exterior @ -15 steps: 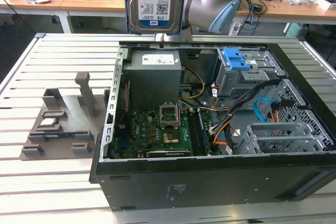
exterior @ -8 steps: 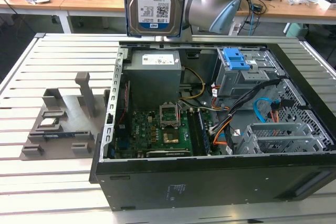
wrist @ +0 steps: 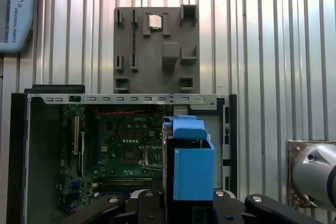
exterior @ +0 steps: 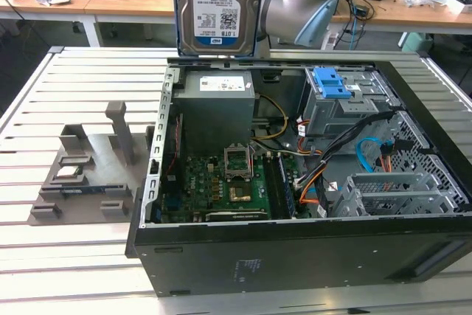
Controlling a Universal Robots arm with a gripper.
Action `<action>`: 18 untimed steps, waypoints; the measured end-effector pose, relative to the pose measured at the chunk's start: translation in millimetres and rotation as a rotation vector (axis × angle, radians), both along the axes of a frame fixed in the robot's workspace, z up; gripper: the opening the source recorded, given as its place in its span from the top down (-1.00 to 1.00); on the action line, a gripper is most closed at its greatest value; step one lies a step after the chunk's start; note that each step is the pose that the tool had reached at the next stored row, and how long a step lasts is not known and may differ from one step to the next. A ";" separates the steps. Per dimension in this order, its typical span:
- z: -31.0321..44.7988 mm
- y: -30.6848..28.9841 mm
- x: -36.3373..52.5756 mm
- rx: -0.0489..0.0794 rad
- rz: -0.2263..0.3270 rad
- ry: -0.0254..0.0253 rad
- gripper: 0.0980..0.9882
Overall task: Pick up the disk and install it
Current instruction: 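Pick up the disk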
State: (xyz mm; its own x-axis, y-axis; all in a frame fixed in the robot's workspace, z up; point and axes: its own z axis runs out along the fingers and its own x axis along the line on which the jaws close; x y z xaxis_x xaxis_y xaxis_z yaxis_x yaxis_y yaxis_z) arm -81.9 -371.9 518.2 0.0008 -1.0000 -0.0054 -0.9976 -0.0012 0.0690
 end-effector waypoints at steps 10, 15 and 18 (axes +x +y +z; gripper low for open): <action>-1.8 -15.6 0.0 0.000 0.000 0.0000 0.43; -2.6 -23.9 0.0 0.000 0.000 0.0000 0.43; -3.2 -28.7 0.0 0.000 0.000 0.0000 0.43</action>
State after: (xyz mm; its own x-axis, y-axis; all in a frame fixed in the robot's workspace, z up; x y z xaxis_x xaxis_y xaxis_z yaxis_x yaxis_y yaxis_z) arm -81.9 -400.6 515.0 0.0007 -1.0000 -0.0054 -0.9976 -0.0011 0.0690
